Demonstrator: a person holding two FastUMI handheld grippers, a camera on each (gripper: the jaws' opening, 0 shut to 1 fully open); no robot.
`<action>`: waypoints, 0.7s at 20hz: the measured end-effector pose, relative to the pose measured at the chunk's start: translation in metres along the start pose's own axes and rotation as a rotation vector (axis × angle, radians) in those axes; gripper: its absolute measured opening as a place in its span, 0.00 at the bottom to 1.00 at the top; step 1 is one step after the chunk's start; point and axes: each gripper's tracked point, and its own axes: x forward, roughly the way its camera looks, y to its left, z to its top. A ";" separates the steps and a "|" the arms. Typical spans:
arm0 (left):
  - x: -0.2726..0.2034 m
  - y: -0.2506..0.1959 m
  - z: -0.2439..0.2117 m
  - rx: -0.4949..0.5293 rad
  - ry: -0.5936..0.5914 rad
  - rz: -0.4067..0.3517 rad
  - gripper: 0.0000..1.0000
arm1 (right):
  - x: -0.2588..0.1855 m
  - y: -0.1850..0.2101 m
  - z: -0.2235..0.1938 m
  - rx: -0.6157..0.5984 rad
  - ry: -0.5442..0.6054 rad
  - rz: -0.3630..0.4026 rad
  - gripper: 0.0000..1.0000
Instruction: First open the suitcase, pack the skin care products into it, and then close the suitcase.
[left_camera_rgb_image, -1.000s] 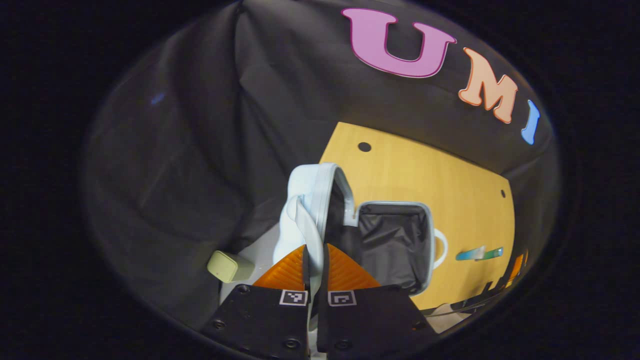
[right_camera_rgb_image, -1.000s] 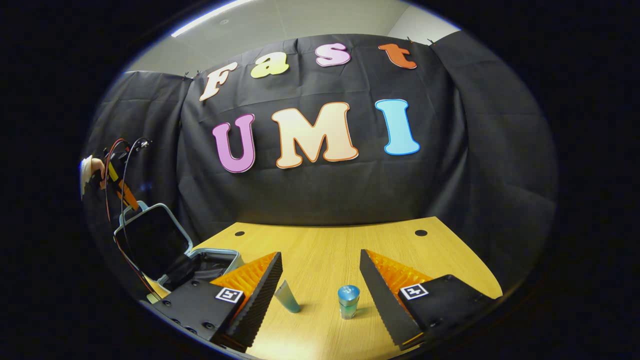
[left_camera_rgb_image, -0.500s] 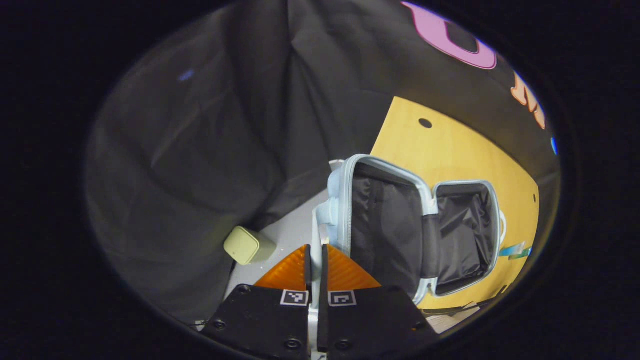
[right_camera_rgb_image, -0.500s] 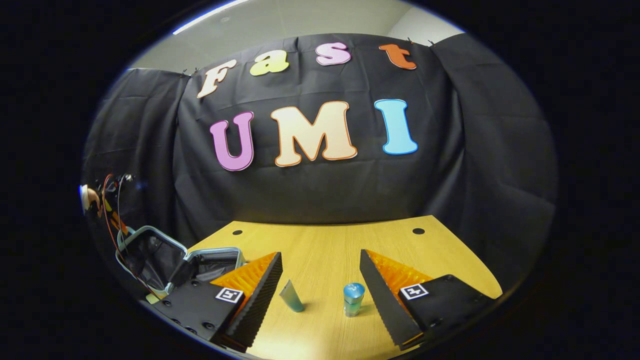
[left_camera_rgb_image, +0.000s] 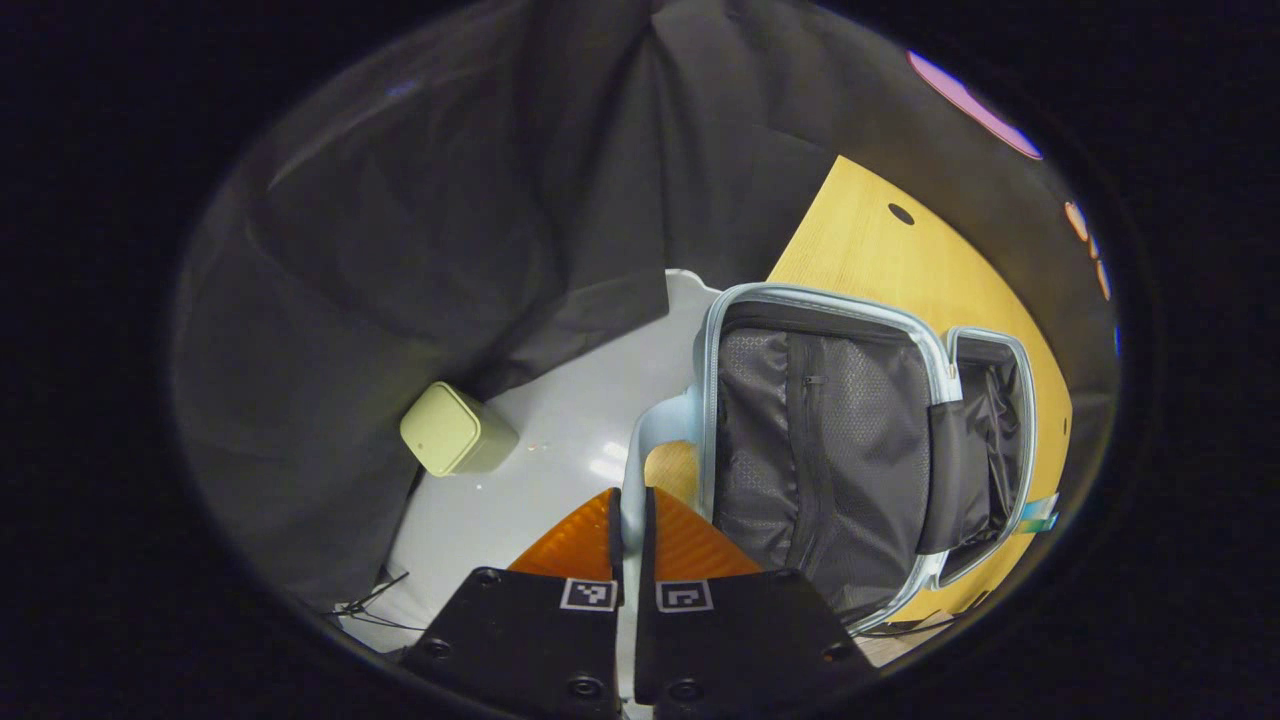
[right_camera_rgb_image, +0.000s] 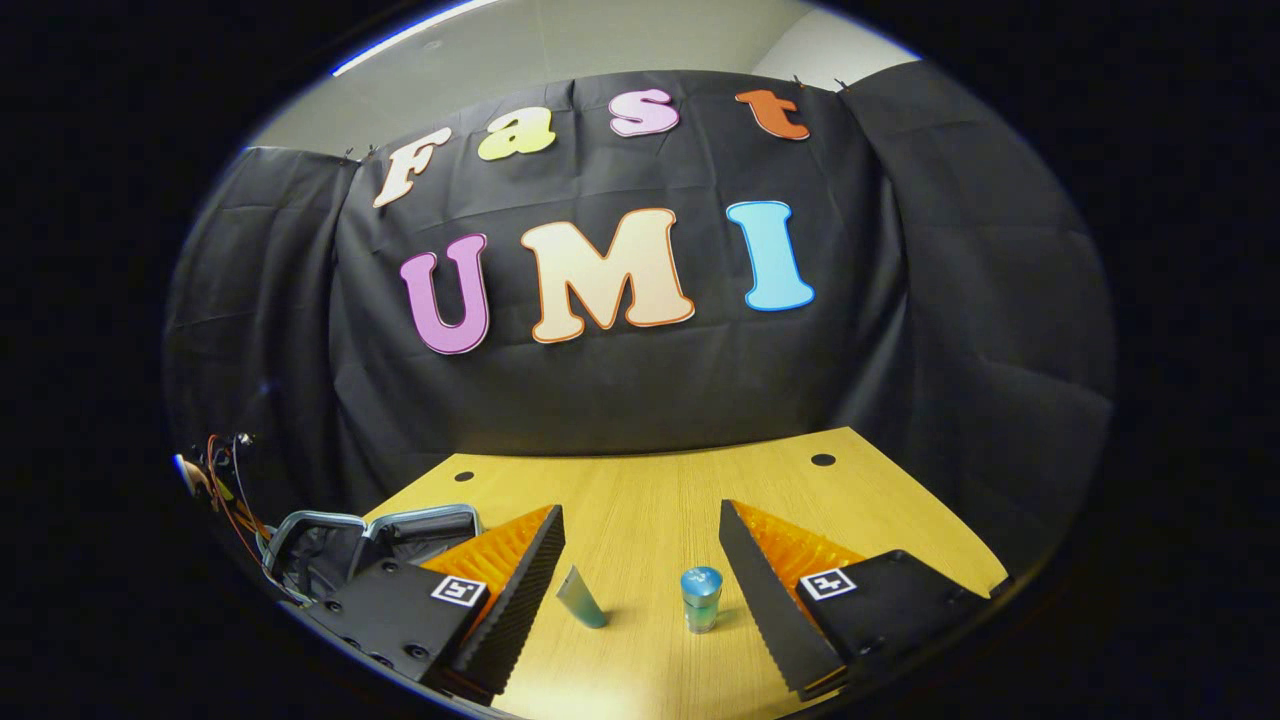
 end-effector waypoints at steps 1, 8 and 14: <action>0.000 0.003 -0.001 -0.010 0.008 0.006 0.00 | -0.002 -0.001 0.000 -0.004 0.001 -0.003 0.98; -0.028 -0.017 -0.004 0.108 -0.072 0.019 0.84 | -0.007 -0.008 -0.015 0.014 0.032 0.000 0.98; -0.100 -0.111 -0.043 0.299 -0.124 -0.012 0.96 | -0.011 -0.024 -0.025 0.013 0.070 0.033 0.98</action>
